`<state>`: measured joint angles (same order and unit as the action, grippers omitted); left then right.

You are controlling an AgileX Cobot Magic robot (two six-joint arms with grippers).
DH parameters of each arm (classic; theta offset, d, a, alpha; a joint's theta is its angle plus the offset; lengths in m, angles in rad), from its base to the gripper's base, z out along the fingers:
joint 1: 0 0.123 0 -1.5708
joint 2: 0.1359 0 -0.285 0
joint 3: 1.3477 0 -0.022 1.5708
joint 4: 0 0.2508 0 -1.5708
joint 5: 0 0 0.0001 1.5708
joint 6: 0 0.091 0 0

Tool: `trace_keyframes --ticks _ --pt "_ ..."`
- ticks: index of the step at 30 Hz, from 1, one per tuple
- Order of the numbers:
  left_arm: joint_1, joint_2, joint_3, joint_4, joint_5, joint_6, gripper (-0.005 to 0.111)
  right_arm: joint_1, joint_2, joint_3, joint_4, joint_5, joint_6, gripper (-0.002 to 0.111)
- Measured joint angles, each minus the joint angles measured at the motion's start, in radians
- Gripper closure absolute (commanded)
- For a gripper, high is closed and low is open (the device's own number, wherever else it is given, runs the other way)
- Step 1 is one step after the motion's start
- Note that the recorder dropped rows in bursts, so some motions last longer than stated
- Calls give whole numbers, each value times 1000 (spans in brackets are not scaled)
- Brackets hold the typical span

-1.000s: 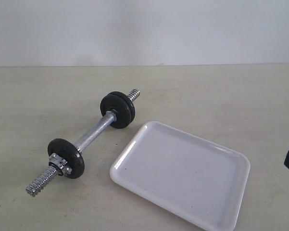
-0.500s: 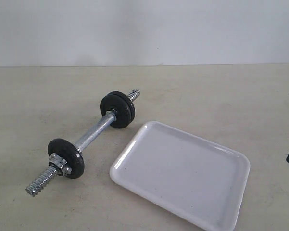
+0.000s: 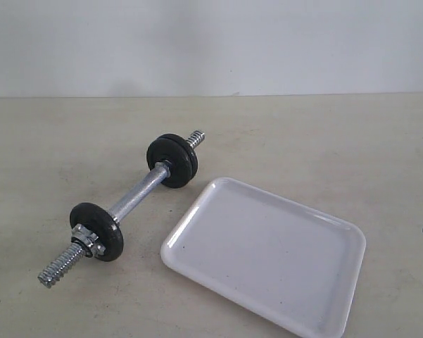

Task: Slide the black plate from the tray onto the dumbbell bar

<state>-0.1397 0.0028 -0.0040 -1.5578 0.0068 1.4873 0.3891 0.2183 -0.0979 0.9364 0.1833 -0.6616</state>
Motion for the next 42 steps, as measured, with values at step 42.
trace_keyframes --ticks 42 --pt "149 0 0 1539 301 -1477 76 -411 -213 94 -177 -147 -24 109"
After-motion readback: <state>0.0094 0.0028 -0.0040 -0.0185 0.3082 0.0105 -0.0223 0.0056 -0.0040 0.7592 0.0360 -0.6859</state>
